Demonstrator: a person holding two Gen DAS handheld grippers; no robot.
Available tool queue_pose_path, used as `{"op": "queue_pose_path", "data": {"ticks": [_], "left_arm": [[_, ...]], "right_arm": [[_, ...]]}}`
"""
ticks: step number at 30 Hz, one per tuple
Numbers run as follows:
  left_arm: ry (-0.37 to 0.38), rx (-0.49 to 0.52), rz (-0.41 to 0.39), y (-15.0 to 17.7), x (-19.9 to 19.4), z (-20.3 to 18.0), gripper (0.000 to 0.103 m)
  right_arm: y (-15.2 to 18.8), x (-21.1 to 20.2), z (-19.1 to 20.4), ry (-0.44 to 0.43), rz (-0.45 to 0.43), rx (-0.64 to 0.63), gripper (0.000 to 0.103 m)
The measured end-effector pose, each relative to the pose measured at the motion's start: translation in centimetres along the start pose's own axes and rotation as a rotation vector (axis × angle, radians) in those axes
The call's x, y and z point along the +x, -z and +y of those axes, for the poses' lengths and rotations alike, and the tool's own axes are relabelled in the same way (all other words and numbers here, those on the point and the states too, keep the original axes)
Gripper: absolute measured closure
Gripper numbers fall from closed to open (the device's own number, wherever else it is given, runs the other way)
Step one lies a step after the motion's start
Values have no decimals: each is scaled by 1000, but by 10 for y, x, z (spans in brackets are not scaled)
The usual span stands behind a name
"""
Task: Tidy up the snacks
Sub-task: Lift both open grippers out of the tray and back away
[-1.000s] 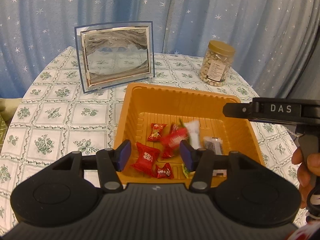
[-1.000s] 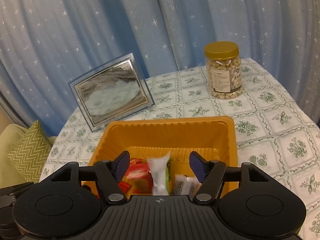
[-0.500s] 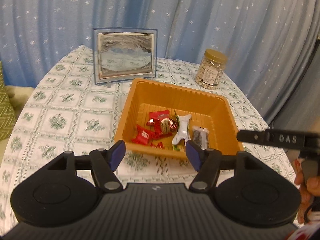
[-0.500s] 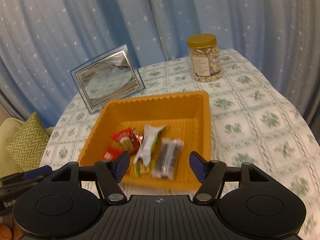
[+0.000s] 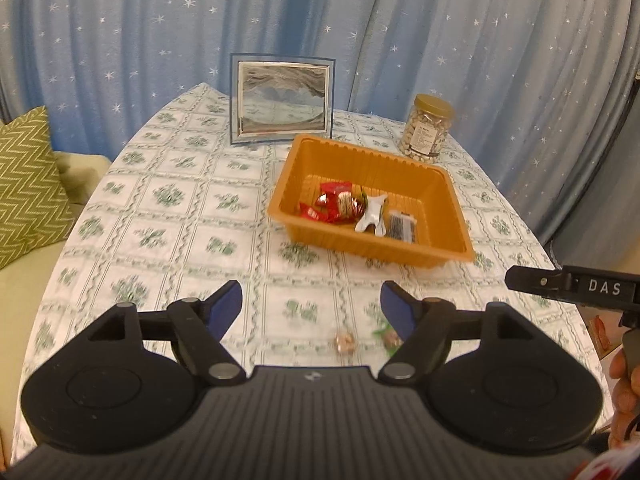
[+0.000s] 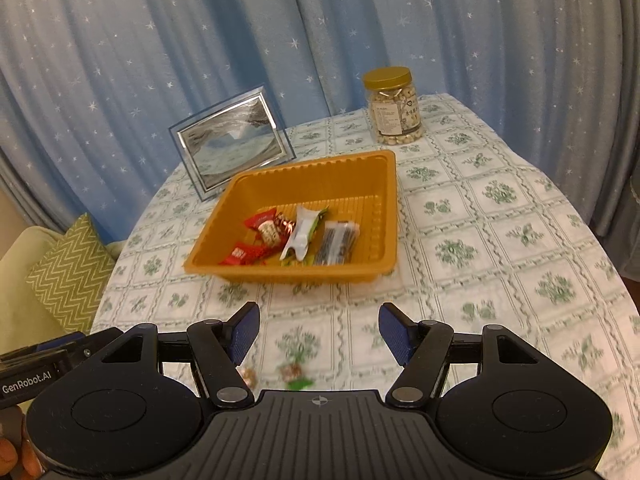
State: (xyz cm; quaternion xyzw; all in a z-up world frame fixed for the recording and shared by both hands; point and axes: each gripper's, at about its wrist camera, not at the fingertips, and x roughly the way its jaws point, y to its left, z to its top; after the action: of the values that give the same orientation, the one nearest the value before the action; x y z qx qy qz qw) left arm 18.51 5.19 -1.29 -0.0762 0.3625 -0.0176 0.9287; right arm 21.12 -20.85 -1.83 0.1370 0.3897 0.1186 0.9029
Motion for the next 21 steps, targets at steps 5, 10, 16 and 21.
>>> {"op": "queue_pose_path", "data": {"ticks": [5,10,16,21], "left_arm": [[-5,-6,1,22,-20,0,28],[-11,11,9,43,-33,-1,25],[-13,15,26,61,-35,-1,25],[-7,7,39,66,-31,0,25]], "right_arm": [[21,-18,3,7,-1,-1,37],[43,-26,3,20,9,-13,37],[65,-30,0,36,25,-29,37],[75,-28,-3,49,29,-33,37]]}}
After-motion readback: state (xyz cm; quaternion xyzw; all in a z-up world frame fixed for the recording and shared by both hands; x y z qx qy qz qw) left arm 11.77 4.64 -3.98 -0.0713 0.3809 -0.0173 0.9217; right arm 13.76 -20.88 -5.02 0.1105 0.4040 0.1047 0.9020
